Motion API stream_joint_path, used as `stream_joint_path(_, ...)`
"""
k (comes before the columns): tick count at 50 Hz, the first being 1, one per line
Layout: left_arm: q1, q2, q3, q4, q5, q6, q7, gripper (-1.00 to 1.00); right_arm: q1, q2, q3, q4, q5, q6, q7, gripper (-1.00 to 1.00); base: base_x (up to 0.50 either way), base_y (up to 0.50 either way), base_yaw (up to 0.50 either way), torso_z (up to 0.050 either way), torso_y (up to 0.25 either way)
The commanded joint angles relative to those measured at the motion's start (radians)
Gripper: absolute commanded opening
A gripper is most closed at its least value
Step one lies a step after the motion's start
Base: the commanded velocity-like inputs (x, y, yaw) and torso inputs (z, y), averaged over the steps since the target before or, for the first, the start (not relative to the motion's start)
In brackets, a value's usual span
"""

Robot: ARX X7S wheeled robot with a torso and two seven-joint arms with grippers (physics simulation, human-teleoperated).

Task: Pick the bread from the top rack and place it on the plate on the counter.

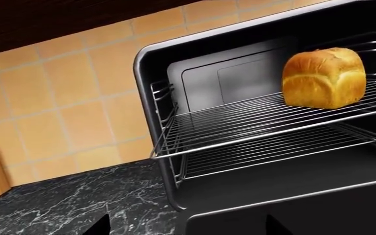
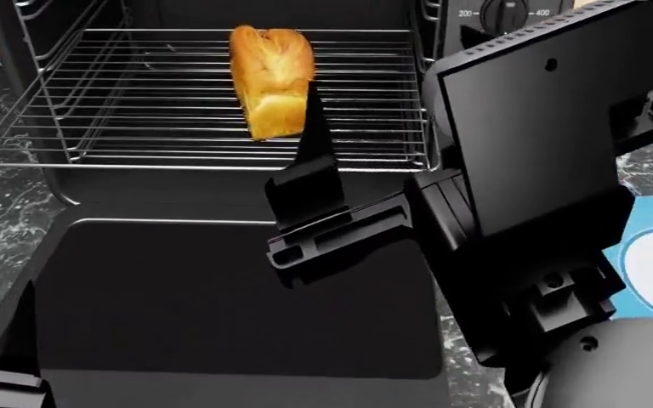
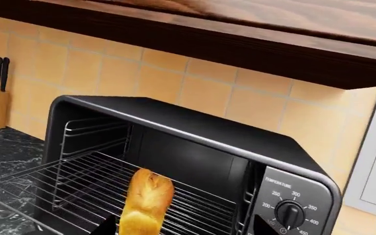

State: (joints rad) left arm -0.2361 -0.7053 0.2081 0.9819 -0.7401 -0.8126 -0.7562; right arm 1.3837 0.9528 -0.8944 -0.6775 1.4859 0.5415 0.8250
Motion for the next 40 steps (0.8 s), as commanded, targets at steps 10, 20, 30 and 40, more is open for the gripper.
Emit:
stream_joint_path(10, 0.007, -0.021, -0.001, 0.007, -0.012, 0.005, -0.02, 1.0, 0.023, -0.125, -0.042, 0.08, -0.005, 0.035, -0.036, 1.0, 0.0, 0.0, 0.0, 0.0, 0.0)
stream_joint_path(20, 0.014, -0.033, 0.001, 0.015, -0.023, 0.01, -0.028, 1.0, -0.003, -0.153, -0.055, 0.133, -0.024, 0.022, -0.071, 1.0, 0.0, 0.0, 0.0, 0.0, 0.0)
stream_joint_path(30, 0.017, -0.038, 0.011, 0.007, -0.02, 0.021, -0.031, 1.0, -0.01, -0.195, -0.064, 0.18, -0.022, 0.015, -0.107, 1.0, 0.0, 0.0, 0.0, 0.0, 0.0)
stream_joint_path(40, 0.027, -0.051, 0.008, 0.013, -0.03, 0.032, -0.039, 1.0, 0.01, -0.231, -0.075, 0.238, -0.007, 0.035, -0.128, 1.0, 0.0, 0.0, 0.0, 0.0, 0.0)
